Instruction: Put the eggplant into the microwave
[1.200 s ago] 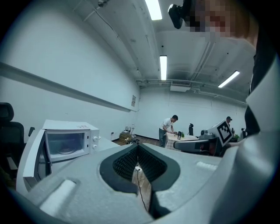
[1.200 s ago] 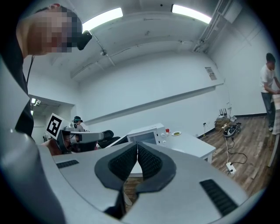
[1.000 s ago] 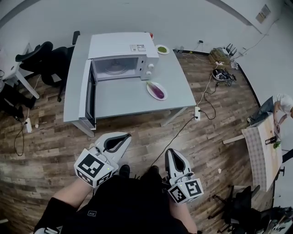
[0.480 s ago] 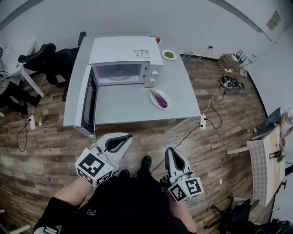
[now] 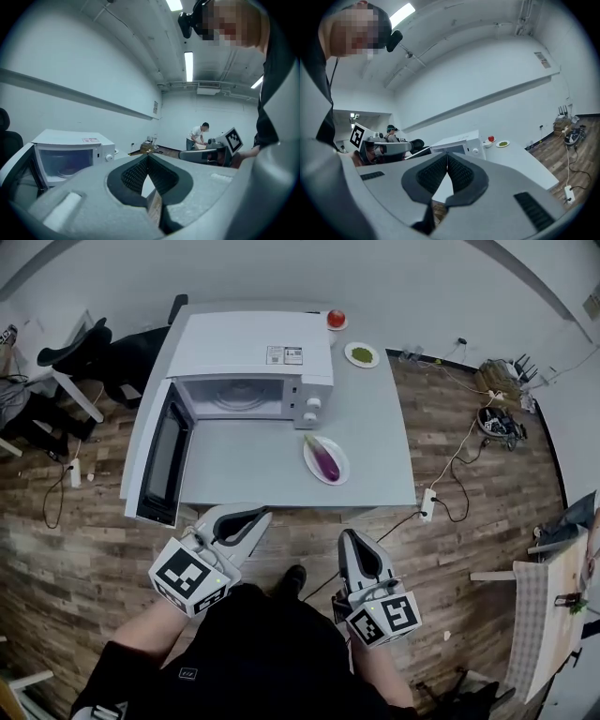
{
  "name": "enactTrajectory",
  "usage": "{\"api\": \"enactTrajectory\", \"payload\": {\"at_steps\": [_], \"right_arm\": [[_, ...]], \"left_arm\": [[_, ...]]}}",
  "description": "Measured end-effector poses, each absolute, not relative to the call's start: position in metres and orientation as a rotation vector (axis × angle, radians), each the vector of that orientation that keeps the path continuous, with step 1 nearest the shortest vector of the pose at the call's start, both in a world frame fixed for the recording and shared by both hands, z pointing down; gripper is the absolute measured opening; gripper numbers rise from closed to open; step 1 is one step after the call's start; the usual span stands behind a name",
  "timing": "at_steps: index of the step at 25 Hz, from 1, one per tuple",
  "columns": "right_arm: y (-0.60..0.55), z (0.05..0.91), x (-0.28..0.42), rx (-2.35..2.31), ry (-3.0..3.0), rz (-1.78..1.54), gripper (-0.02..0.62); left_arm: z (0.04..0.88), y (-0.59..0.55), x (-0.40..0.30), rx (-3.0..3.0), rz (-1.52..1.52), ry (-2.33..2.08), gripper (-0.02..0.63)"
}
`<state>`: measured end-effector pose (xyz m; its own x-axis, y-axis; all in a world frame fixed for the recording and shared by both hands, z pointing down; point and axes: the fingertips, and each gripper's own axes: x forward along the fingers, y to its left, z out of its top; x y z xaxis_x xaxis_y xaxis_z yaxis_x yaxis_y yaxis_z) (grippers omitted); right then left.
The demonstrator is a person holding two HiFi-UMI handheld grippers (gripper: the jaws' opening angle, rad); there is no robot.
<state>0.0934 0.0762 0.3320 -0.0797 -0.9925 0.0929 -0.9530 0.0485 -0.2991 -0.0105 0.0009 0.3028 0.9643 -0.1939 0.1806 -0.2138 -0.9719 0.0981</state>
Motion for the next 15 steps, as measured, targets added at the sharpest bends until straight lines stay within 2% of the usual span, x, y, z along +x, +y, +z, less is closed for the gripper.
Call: {"api": "enactTrajectory", "payload": {"at_steps": [8, 15], "right_arm": [[0.020, 0.332, 0.115, -1.991, 2.252, -0.439, 0.015], [-0.008, 0.355, 0.135, -2.125, 2.170, -0.492, 0.015]], "left_arm": [[0.318, -0.040, 0.022, 3.003, 0.291, -0.386, 0.008], [0.345, -0.072, 0.041, 2.997, 0.350, -0.246, 0.008]]}}
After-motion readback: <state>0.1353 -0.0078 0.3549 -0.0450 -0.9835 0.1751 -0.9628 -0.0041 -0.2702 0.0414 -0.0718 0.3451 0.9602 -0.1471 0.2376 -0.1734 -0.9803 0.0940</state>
